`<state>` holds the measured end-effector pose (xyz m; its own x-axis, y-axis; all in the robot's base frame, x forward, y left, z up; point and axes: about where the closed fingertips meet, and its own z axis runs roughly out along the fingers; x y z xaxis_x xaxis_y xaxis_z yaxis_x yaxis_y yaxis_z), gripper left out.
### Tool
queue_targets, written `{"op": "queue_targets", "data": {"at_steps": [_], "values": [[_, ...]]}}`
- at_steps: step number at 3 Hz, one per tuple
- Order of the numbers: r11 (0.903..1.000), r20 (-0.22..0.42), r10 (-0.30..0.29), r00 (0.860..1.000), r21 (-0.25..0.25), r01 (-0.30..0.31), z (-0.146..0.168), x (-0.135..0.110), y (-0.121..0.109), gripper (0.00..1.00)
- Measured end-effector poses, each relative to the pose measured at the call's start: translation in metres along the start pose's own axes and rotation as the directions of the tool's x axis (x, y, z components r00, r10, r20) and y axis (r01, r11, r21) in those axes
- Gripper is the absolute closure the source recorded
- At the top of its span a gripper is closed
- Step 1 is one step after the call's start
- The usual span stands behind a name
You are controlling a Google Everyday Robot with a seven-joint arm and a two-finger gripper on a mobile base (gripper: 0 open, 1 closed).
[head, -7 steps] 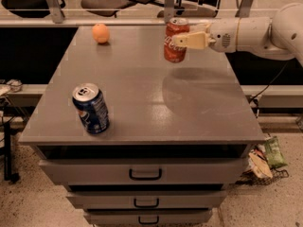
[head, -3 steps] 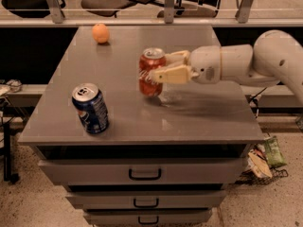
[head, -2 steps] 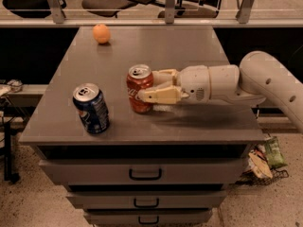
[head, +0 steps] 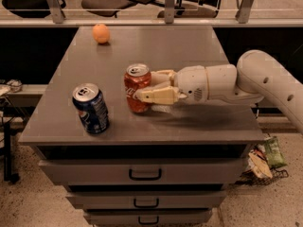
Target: Move coke can near pepsi can
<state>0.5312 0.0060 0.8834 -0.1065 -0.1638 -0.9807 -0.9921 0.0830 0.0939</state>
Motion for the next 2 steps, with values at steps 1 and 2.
{"op": "queue_targets", "data": {"at_steps": [1, 2], "values": [[1.0000, 0.000, 0.000, 1.000, 0.000, 0.000, 0.000, -0.001, 0.000, 1.00], [0.9924, 0.006, -0.081, 0.997, -0.092, 0.081, 0.025, -0.016, 0.028, 1.00]]}}
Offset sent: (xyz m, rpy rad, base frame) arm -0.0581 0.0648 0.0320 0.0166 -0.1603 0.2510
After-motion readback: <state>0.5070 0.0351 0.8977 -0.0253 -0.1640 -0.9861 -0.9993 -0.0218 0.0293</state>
